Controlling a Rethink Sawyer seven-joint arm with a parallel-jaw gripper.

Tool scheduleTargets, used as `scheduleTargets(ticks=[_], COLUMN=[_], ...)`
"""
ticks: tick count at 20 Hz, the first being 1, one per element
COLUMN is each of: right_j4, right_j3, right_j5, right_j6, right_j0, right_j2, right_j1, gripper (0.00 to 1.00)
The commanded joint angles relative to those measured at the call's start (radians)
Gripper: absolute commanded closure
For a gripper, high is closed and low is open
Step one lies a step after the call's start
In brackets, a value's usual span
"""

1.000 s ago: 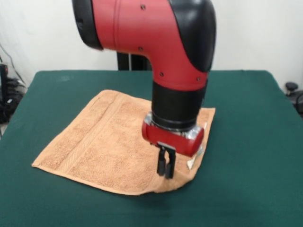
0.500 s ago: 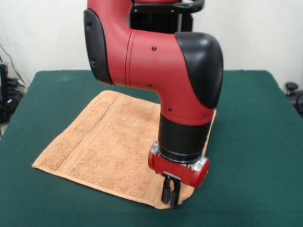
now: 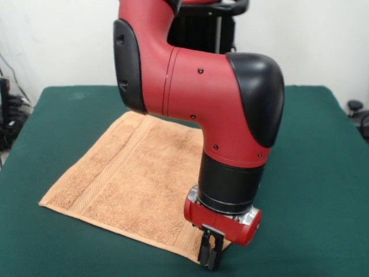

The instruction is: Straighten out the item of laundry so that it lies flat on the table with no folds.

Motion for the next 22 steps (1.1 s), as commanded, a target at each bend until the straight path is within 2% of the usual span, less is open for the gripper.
scheduleTargets(ticks=[1,5,6,22], right_j4=[0.044,0.059,0.060,0.090], right_j3=[0.032,0.034,0.030,0.066], right_j5=[-0.101,-0.107,-0.119,-0.089], right_j6=[0.262,0.251,0.248,0.192], right_j0=[0.029,0.033,0.040,0.034], right_j2=[0.036,0.024,0.010,0.018], right_j1=[0.170,0.172,0.175,0.139], gripper=[1.00,1.00,0.00,0.00])
